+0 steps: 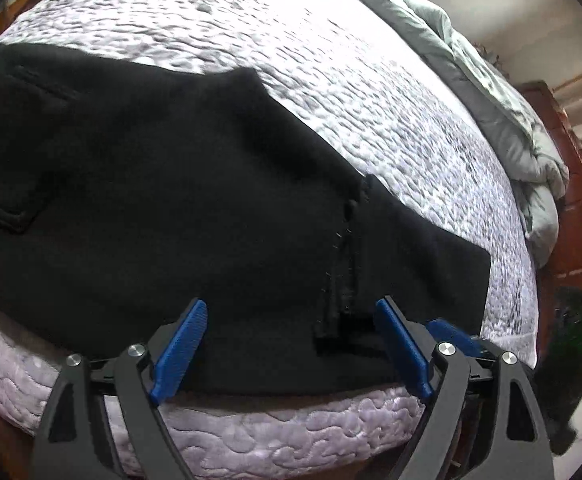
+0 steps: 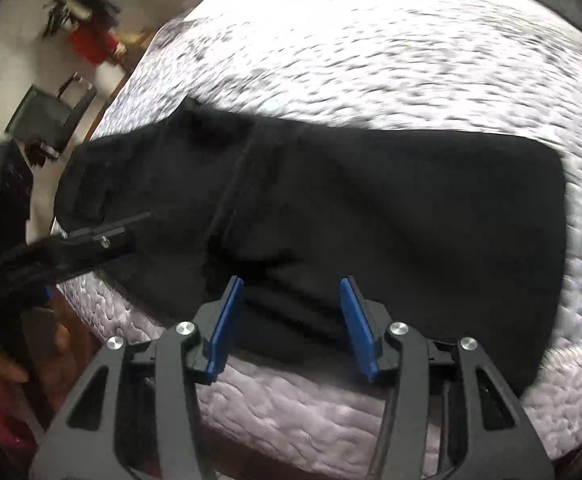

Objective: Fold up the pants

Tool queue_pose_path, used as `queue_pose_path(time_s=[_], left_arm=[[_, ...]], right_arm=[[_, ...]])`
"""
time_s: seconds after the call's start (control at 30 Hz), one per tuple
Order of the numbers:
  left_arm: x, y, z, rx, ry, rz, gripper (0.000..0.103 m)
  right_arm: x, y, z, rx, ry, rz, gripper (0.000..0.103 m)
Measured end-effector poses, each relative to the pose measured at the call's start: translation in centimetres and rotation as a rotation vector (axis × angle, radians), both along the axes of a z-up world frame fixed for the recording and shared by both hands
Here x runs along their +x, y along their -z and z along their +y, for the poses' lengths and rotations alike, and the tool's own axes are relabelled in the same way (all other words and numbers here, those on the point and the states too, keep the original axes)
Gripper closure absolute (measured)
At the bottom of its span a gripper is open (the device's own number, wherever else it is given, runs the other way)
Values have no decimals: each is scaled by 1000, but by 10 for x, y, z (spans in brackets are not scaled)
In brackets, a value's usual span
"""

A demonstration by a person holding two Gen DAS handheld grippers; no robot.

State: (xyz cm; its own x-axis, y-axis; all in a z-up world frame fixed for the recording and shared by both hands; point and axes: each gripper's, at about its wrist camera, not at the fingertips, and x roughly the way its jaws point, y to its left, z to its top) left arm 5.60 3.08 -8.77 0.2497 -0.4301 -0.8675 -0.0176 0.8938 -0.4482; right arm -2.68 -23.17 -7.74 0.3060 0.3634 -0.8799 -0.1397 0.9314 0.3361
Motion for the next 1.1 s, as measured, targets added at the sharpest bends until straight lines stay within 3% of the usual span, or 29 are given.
queue_pose_path(time_s=[0.13,0.27,0.4,0.43,0.47,0.5,0.57,0.67,0.73,0.8,0.87,0.9,0.97,1.1], left_arm=[[3,5,-19,25,46,32,14],[4,19,-37,40,72,94,10],[6,22,-54,91,90,80,11],[5,20,-56,82,85,66,17],[4,19,-57,69,88,61,46],[3,20,-60,62,92,77,68],[1,22,-60,53,78,88,78],[-5,18,-46,-38,41,72,87],[-8,11,-35,-75,19,47,88],[-10,2,-20,-64,1,7,89],[-10,-3,-6,-17,2,-28,89],[-9,-2,0,44,12,-39,89],[-6,5,6,78,18,-12,87],[-5,7,8,54,28,33,80]], right_arm=[[-9,-12,-44,42,113,2,51],[-16,-14,-76,15,184,-8,50],[-22,-11,-95,15,224,-6,50],[-23,-11,-97,-1,228,-10,50],[-24,-11,-98,-17,230,-14,50],[-25,-11,-99,-23,231,-16,49],[-27,-10,-103,-13,242,-16,48],[-29,-9,-110,-1,258,-18,47],[-28,-9,-112,0,264,-15,47],[-28,-10,-113,4,266,-16,47],[-27,-11,-113,3,261,-18,47],[-26,-10,-111,0,256,-18,47],[-23,-6,-106,-27,247,1,47],[-18,-2,-100,-32,232,19,49]])
